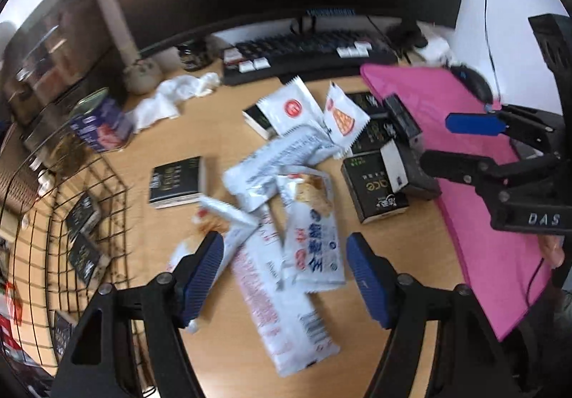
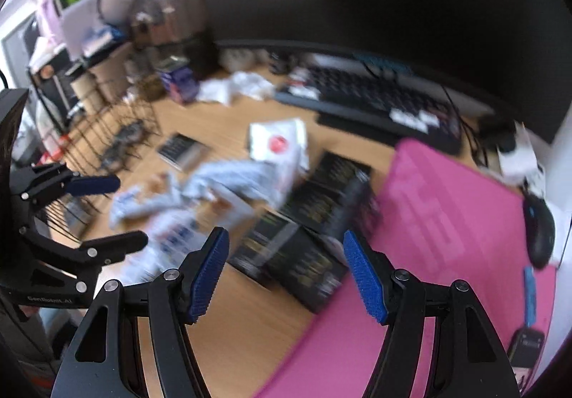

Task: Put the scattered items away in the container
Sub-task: 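Move both tools back from the basket to the desk items, then grasp a white Aji biscuit bar with the left tool while the right tool grasps a Face pack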

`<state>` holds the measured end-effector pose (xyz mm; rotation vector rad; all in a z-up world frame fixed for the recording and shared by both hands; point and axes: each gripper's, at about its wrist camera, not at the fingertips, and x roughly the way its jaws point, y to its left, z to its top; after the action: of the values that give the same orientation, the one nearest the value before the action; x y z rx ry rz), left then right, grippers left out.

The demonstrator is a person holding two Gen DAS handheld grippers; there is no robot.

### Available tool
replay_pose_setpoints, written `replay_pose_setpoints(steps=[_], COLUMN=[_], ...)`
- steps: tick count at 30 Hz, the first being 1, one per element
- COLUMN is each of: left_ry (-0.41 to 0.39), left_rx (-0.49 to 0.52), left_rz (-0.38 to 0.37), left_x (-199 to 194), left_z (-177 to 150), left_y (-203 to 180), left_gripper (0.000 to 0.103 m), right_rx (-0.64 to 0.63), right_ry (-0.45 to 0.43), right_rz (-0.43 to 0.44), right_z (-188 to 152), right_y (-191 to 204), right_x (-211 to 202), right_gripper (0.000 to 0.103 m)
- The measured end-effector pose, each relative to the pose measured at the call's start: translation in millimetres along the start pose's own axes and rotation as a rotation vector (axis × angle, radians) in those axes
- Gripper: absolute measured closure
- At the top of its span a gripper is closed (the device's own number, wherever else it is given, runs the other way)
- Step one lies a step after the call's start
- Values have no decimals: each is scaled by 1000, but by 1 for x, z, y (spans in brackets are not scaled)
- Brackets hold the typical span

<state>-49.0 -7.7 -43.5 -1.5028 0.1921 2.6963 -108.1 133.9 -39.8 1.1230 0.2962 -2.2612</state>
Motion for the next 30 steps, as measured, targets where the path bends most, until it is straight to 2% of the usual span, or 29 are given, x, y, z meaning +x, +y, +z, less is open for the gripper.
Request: replay_pose_setpoints(steps=[5, 7, 13, 15, 17, 20, 23, 24, 25, 27, 30], left_ry=[38, 51, 73, 90, 96, 103, 102, 100, 98, 93, 93], left_rx=[21, 19, 5, 4, -6, -12, -13, -12, -8, 3, 13], left_rz=[-11, -16, -27, -26, -43, -65, -53, -51, -48, -31, -22], left_x=[22, 29, 41, 45, 46, 46, 45, 44, 44, 44, 47], left_z=[7, 10, 15, 14, 12, 10, 8, 7, 6, 5, 6], left_y=[-8, -8, -4, -3, 0, 2, 4, 4, 4, 2, 2], left_gripper=[28, 28, 31, 41, 45, 58, 58, 58, 58, 50, 48], right_rx=[-52, -41, -17, -18, -55, -86, -79, -77, -78, -89, -104], right_ry=[61, 61, 70, 82, 87, 101, 119, 120, 118, 106, 122], right_rz=[-41, 8, 101, 122, 108, 136, 202, 215, 216, 177, 135], right_z=[-17, -18, -18, -17, -18, -21, -23, -23, -23, -23, -23], right_y=[-13, -17, -18, -13, -1, 13, 18, 19, 21, 23, 25], right_x=[24, 29, 38, 43, 46, 49, 49, 49, 48, 48, 58], right_gripper=[36, 32, 29, 29, 29, 29, 34, 39, 39, 39, 39])
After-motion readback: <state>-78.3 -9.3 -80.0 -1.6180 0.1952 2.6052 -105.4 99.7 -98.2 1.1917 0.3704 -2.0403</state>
